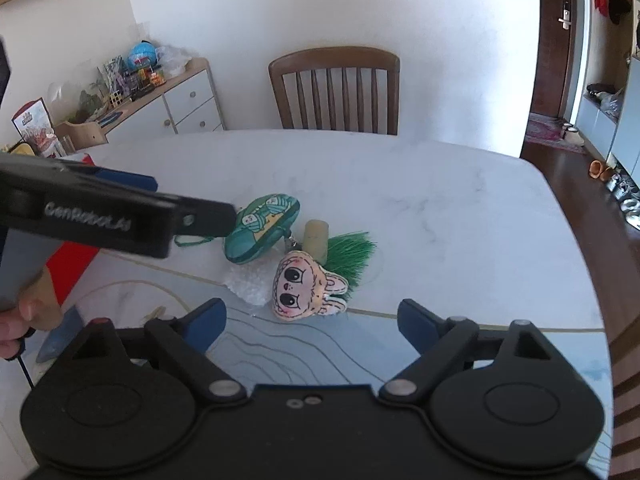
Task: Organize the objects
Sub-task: 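Lower the left gripper onto the green plush while the right gripper approaches the doll plush, then grasp the green plush with the left gripper while the right gripper grasps the doll plush, then carry the green plush and doll plush with both grippers over the box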
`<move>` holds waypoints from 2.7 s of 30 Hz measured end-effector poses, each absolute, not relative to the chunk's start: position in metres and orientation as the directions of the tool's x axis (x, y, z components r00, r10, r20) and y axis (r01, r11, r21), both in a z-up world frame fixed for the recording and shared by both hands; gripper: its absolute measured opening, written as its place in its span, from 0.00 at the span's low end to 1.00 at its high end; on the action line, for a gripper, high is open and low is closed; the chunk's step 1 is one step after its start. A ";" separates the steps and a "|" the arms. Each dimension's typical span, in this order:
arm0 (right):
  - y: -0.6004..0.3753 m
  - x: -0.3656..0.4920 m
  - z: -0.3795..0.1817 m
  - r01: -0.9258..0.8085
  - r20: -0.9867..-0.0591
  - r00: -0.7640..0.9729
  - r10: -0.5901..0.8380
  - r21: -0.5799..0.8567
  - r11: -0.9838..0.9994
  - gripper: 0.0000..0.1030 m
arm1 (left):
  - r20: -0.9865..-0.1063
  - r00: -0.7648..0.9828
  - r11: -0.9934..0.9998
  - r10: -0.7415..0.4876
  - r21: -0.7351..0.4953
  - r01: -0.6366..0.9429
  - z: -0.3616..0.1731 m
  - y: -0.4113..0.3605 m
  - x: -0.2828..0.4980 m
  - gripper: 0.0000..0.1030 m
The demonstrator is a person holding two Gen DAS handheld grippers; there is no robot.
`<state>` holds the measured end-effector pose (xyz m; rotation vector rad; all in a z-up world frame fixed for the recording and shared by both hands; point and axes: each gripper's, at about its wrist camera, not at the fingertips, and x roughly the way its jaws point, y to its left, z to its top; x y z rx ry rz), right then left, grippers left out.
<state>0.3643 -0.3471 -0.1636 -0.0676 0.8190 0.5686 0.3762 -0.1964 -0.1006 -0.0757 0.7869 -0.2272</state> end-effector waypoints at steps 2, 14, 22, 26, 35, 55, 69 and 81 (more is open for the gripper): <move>-0.343 0.371 -0.168 -0.510 -0.711 0.532 0.459 0.164 0.845 0.86 | -0.702 0.672 0.971 -0.237 -0.164 0.171 -0.106 -0.197 0.387 0.99; -0.332 0.398 -0.196 -0.474 -0.733 0.472 0.490 0.258 0.842 0.76 | -0.750 0.596 0.956 -0.287 -0.261 0.132 -0.143 -0.199 0.432 0.98; -0.332 0.401 -0.201 -0.454 -0.735 0.462 0.497 0.285 0.844 0.67 | -0.760 0.577 0.952 -0.298 -0.280 0.124 -0.151 -0.202 0.436 0.76; -0.333 0.401 -0.201 -0.443 -0.731 0.465 0.498 0.295 0.847 0.64 | -0.760 0.571 0.947 -0.311 -0.296 0.123 -0.151 -0.203 0.435 0.62; -0.335 0.401 -0.199 -0.409 -0.736 0.475 0.483 0.301 0.861 0.53 | -0.758 0.581 0.953 -0.296 -0.273 0.129 -0.142 -0.203 0.427 0.56; -0.334 0.346 -0.130 -0.487 -0.705 0.525 0.477 0.211 0.848 0.52 | -0.689 0.648 0.944 -0.324 -0.278 0.176 -0.077 -0.166 0.350 0.56; -0.294 0.293 -0.064 -0.599 -0.690 0.528 0.495 0.110 0.793 0.52 | -0.652 0.693 0.949 -0.309 -0.253 0.185 -0.025 -0.106 0.274 0.56; -0.213 0.252 -0.028 -0.668 -0.666 0.530 0.525 0.053 0.742 0.52 | -0.643 0.717 0.958 -0.269 -0.256 0.131 -0.007 -0.027 0.216 0.56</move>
